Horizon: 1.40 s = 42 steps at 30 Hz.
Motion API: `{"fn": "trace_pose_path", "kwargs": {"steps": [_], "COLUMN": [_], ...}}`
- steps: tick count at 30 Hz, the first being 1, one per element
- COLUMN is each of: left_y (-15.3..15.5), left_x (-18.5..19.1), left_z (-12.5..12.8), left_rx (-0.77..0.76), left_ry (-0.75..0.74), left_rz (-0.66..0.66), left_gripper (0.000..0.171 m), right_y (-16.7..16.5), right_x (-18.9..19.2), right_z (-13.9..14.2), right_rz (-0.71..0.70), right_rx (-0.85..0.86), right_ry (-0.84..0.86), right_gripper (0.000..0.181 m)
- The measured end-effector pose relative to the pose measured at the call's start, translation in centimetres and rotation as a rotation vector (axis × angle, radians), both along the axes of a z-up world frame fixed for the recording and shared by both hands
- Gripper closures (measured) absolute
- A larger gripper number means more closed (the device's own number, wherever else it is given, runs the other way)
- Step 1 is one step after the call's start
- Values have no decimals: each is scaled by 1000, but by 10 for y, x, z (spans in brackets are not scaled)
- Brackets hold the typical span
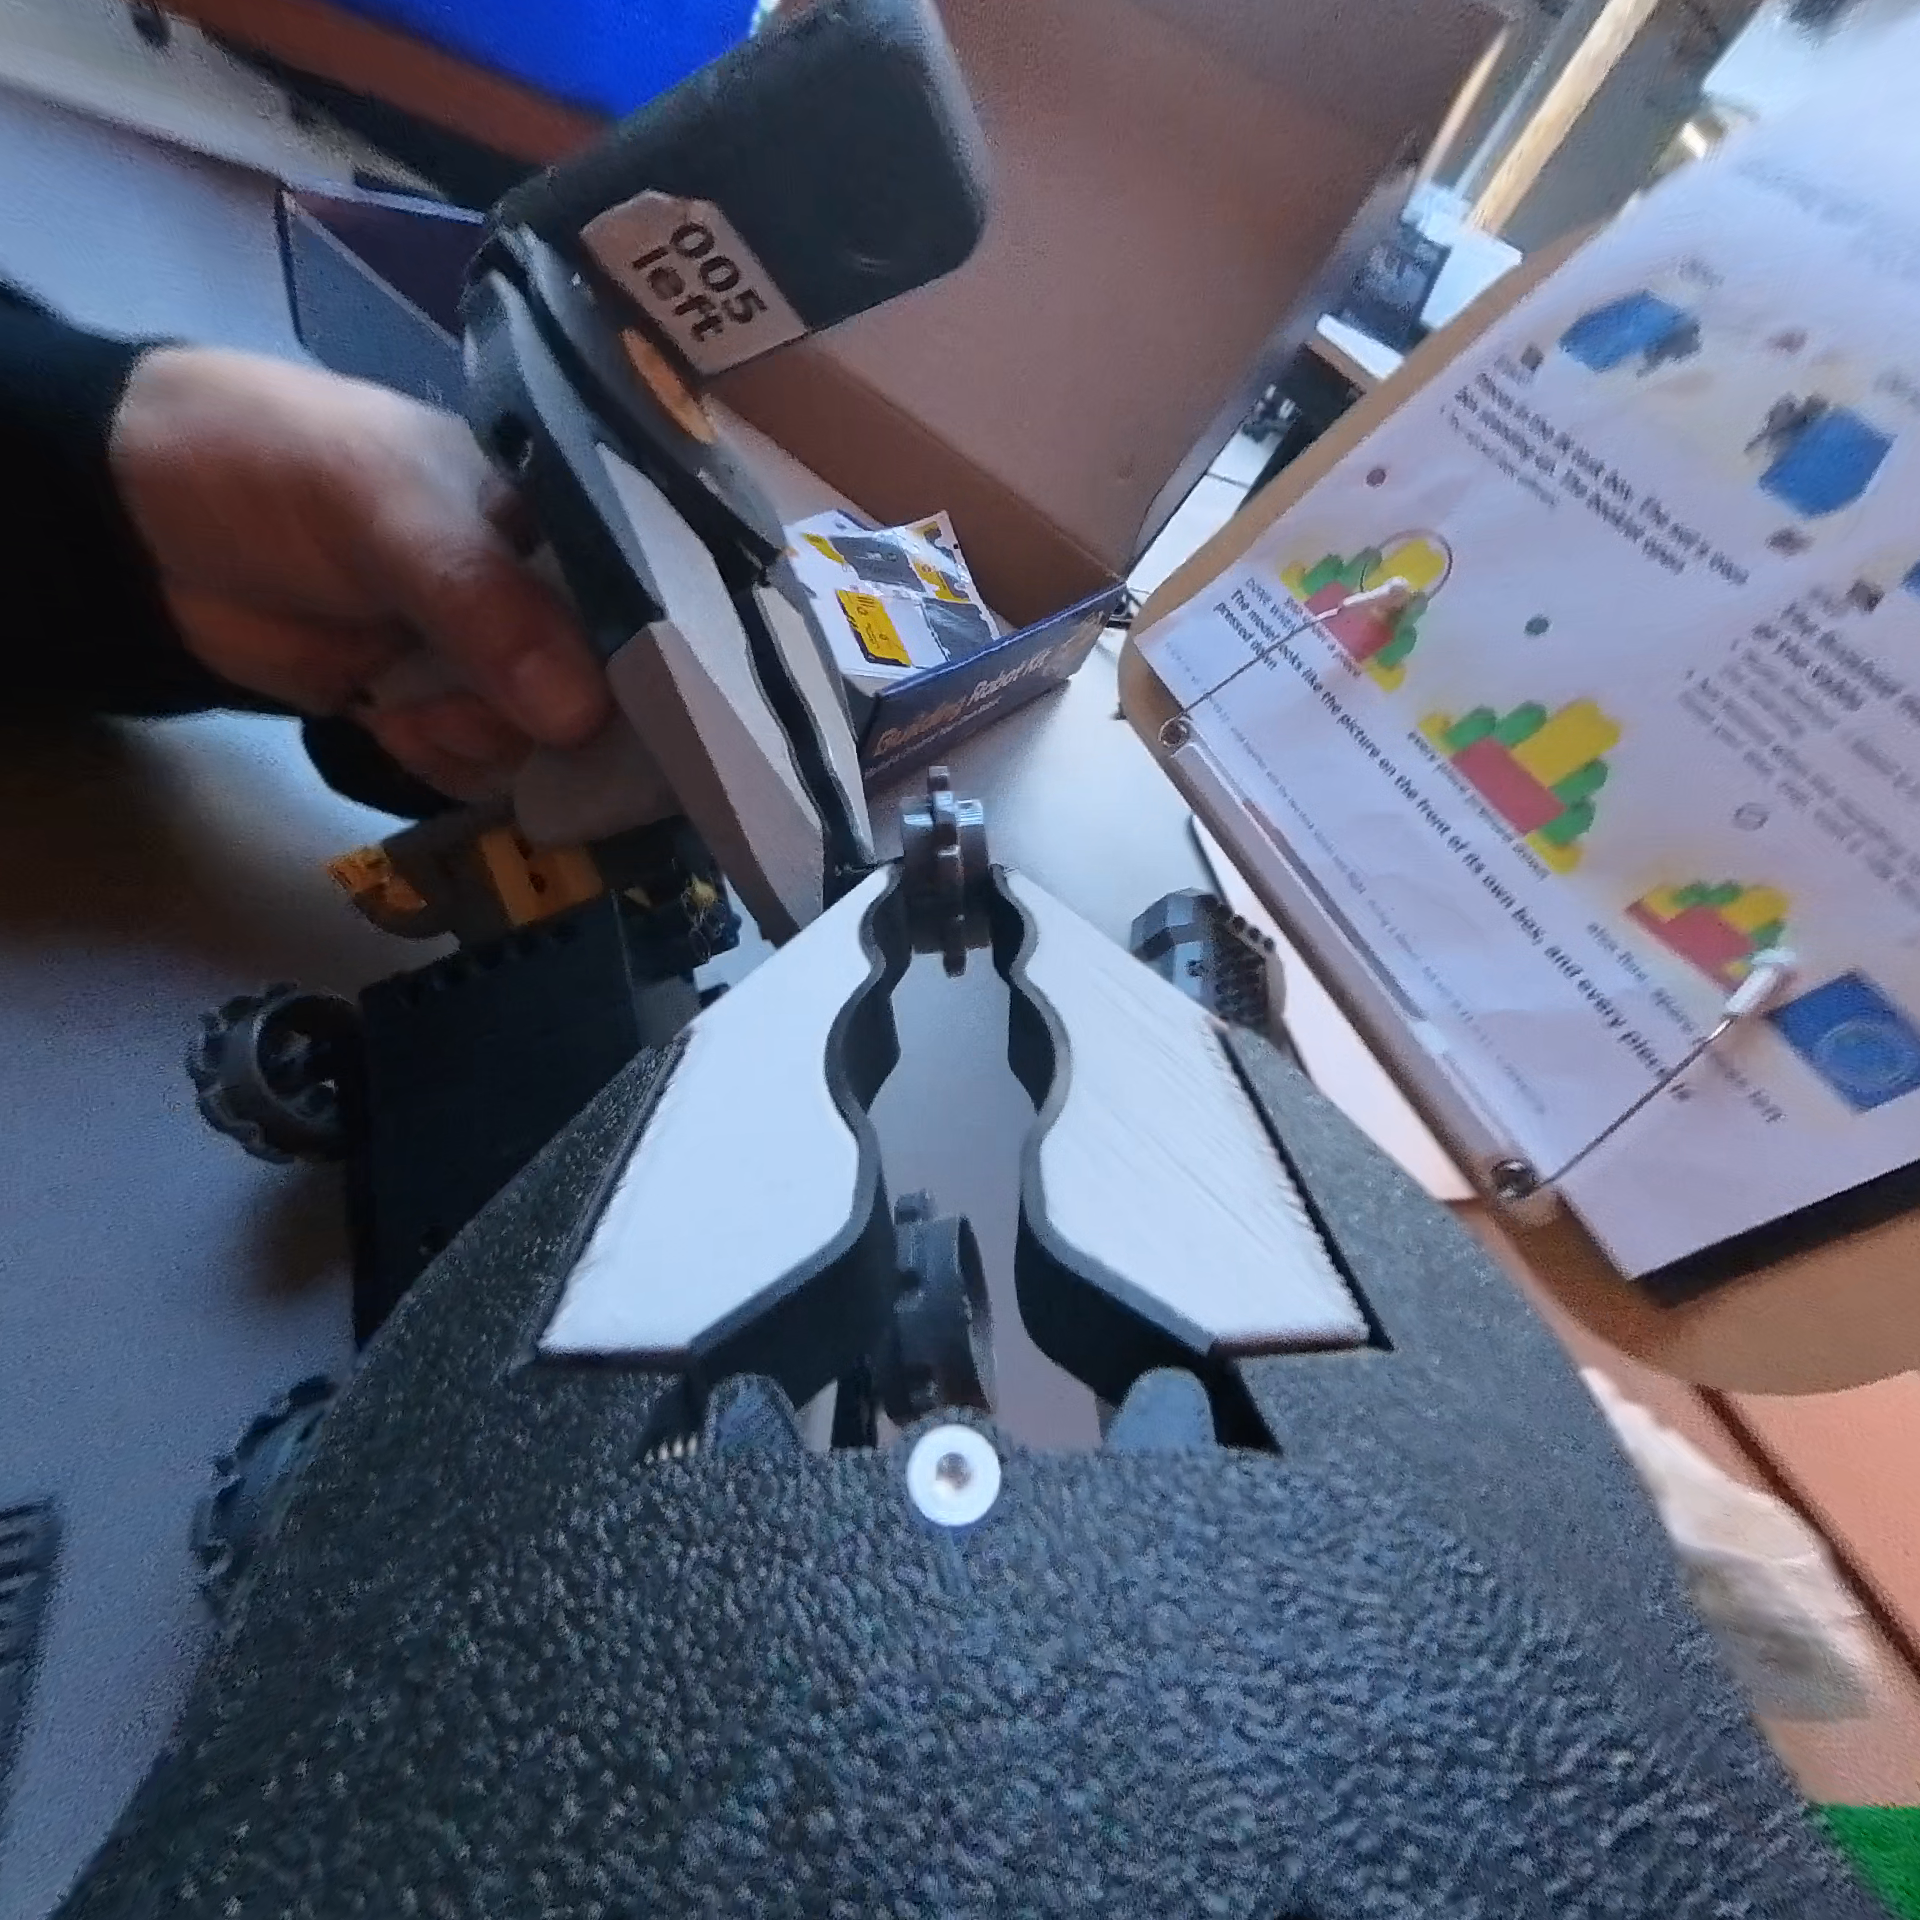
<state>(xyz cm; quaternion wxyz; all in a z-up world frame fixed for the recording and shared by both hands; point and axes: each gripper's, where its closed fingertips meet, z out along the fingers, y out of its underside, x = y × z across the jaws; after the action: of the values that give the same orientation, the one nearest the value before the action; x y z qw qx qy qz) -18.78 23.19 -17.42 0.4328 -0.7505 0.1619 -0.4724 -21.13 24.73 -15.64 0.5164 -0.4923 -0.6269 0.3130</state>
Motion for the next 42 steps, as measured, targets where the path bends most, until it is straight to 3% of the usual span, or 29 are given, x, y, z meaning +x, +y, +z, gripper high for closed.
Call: {"fn": "trace_pose_path", "kwargs": {"steps": [5,9,11,13,17,19,21,23,24,30,34,37,42], "left_y": [3,-1,-6,-8,-7,-7,-7,-9,-9,-9,-9,-14,-12], "left_x": [0,0,1,2,1,2,4,7,7,-1,-4,1,9], "left_z": [2,5,4,0,-2,-1,2,4,4,3,4,1,-1], "left_rx": [31,50,58,54,59,71,96,109,110,48,41,37,54], "left_ry": [43,20,-3,1,1,6,23,28,31,-65,-64,-69,-20], "left_rz": [42,39,20,6,4,0,6,1,0,9,24,13,-7], "left_gripper": [161,163,163,163,163,163,163,163,163,162,164,165,164], "right_y": [3,-4,-11,-13,-4,-10,-15,-20,-23,-20,-6,37,27], "right_x": [1,1,3,8,17,15,8,0,-2,-11,-13,9,25], "right_z": [2,8,5,3,14,9,-3,-10,-11,-7,3,52,29], "right_rz": [6,7,72,133,178,225,237,251,261,237,180,134,69], "right_rx": [-174,83,97,-114,-600,-818,-932,-943,-943,-809,-820,-861,-651], "right_ry": [42,30,10,-16,-20,-70,-137,-184,-202,-160,-1,284,-4], "right_gripper": [170,170,169,166,138,104,101,109,126,147,151,153,151]}}
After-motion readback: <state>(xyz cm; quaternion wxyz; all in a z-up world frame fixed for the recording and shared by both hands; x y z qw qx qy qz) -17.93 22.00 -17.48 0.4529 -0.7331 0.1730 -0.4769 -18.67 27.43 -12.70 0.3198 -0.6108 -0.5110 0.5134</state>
